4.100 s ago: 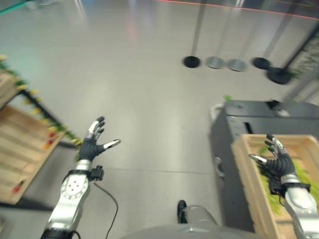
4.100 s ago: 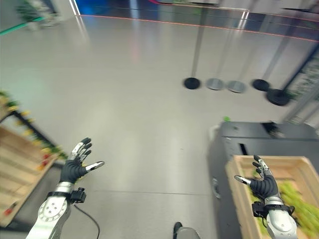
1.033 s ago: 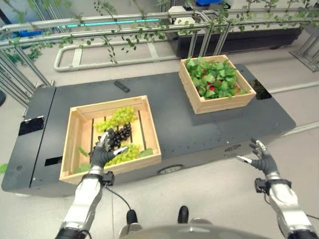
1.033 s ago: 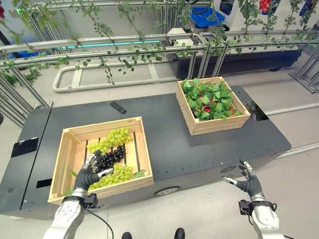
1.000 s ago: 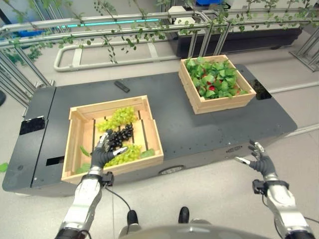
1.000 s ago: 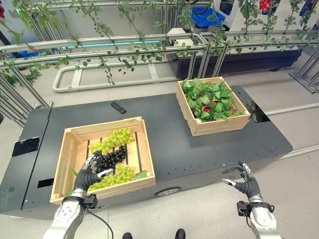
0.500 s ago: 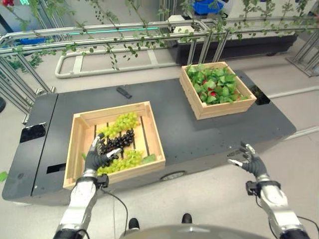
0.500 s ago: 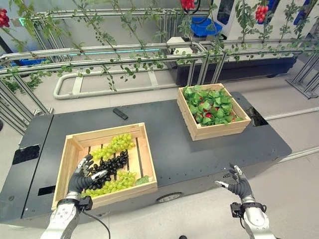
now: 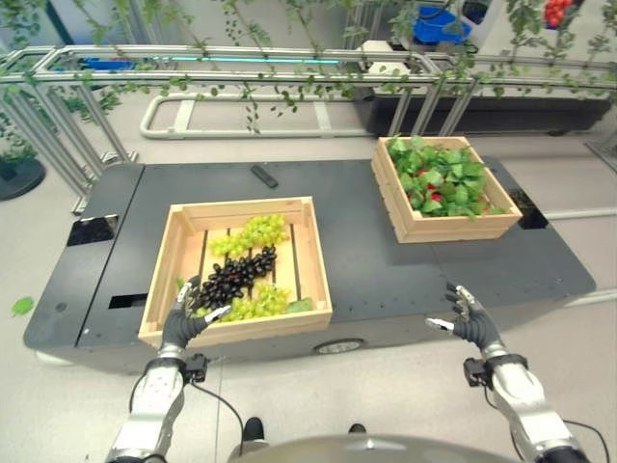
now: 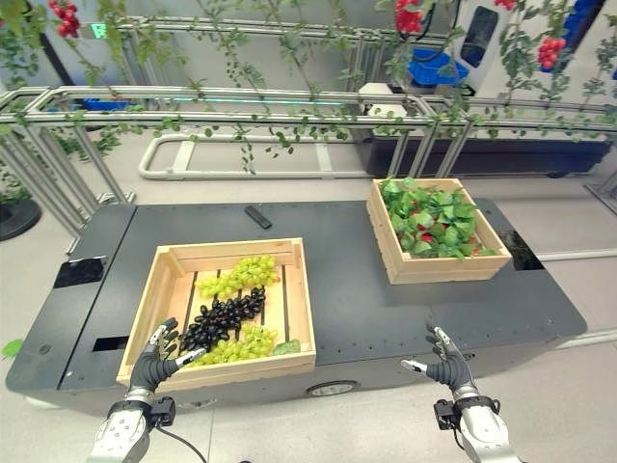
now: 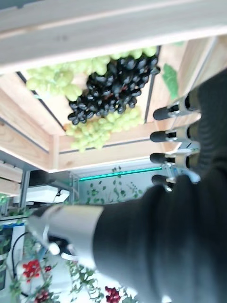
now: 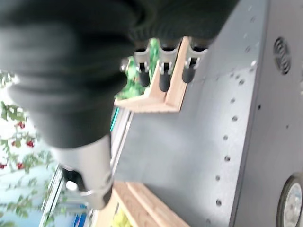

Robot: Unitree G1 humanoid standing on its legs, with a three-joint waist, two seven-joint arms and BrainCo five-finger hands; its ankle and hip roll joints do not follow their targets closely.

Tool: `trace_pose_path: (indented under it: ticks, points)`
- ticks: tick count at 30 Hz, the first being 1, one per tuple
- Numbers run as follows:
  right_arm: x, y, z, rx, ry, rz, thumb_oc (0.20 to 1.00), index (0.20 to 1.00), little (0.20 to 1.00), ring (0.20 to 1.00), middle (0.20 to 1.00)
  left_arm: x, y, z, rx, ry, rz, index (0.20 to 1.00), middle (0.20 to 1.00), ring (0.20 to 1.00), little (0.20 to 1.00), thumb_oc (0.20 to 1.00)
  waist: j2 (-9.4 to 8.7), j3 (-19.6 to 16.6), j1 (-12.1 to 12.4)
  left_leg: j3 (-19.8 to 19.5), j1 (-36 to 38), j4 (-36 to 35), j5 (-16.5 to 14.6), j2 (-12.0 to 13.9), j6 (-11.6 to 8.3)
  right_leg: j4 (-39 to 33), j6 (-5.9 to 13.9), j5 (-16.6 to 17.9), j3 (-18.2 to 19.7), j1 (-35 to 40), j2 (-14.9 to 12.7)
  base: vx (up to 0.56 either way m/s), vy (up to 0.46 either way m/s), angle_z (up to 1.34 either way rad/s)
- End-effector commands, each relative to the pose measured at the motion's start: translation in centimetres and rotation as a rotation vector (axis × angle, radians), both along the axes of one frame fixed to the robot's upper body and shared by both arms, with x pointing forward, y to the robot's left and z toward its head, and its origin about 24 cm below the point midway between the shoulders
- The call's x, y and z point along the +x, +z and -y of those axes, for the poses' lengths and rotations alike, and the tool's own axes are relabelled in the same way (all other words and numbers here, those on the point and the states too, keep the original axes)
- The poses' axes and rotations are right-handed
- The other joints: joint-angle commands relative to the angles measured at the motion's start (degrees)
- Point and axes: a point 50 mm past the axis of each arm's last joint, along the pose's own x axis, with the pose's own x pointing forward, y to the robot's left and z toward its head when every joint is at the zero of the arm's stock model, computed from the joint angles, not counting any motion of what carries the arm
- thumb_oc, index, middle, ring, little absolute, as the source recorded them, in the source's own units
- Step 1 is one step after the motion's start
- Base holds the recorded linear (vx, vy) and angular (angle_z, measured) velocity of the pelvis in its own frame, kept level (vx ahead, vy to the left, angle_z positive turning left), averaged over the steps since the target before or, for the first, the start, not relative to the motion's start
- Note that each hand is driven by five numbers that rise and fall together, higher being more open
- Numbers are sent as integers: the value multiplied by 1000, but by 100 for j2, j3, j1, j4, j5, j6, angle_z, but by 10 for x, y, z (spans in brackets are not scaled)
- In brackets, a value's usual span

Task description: Pick up the fruits from the basket on one side to the basket on the other side

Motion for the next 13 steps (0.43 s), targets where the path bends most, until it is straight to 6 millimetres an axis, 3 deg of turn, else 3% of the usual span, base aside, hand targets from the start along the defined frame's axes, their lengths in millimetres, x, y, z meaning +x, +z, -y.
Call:
trace_pose_path:
  ticks: [1, 13]
  points:
    - [20, 20, -6, -17, 44, 118, 1000, 1000, 1000, 1000, 1000, 18, 21, -4, 85, -59, 92, 1000, 1000, 1000, 1000, 1000, -227, 132, 85, 13, 47, 39, -98, -16, 14, 405, 432, -149, 137, -163, -205, 7, 7, 26]
    - [19, 17, -9, -9, 41, 113, 1000, 1000, 1000, 1000, 1000, 20, 20, 5, 88, -93, 99, 1000, 1000, 1000, 1000, 1000, -134, 100, 55, -1, 113, 48, -143, -69, 40, 425, 437, -179, 125, -107, -260, 4, 3, 4]
